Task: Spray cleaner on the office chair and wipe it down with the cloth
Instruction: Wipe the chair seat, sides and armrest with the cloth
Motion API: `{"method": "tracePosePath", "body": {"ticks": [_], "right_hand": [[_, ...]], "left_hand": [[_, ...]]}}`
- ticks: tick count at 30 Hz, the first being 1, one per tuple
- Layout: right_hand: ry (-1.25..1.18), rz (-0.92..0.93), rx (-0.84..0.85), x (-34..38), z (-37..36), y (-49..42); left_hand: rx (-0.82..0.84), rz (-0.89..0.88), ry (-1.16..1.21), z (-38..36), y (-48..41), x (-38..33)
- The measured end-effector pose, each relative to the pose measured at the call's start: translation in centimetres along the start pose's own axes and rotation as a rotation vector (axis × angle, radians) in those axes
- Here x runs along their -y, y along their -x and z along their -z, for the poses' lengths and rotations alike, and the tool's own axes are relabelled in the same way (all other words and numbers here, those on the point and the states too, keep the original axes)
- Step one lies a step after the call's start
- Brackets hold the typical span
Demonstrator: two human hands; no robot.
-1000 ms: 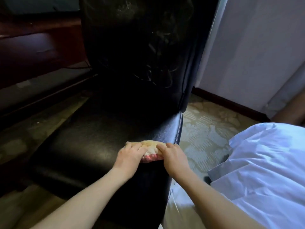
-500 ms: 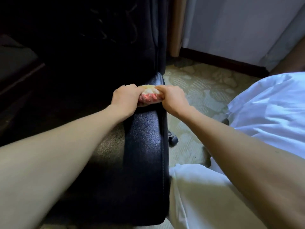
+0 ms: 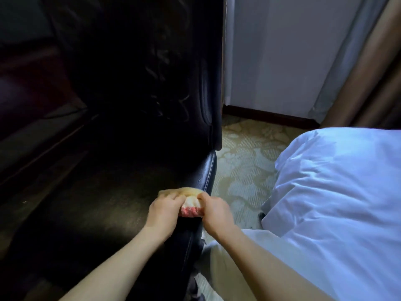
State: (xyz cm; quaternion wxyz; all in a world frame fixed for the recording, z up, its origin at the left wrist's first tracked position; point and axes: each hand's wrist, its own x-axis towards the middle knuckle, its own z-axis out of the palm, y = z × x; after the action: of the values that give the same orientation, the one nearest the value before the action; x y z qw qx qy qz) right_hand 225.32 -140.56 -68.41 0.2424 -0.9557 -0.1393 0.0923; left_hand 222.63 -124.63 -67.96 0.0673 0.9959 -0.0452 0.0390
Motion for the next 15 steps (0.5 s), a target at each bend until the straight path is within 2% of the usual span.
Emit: {"method": "tracePosePath", "body": {"ticks": [3, 8, 13, 15], "right_hand": [[-0.043, -0.025, 0.03, 1.1, -1.1, 3.0], [-0.082, 0.063, -0.061, 2.5, -3.0, 5.7], [-0.067, 0.113, -0.135, 3.3, -3.4, 5.1], [-0.039, 0.104, -0.166, 3.4, -2.8, 4.5]], "left_hand": [[0.022, 0.039, 0.007, 0.6, 3.5, -0.2], [0.068, 0.071, 0.002, 1.7, 7.6, 0.4], [0.087, 0.13, -0.081, 1.8, 8.4, 1.6], [0.106, 0.099, -0.126, 2.2, 7.7, 1.5]]}}
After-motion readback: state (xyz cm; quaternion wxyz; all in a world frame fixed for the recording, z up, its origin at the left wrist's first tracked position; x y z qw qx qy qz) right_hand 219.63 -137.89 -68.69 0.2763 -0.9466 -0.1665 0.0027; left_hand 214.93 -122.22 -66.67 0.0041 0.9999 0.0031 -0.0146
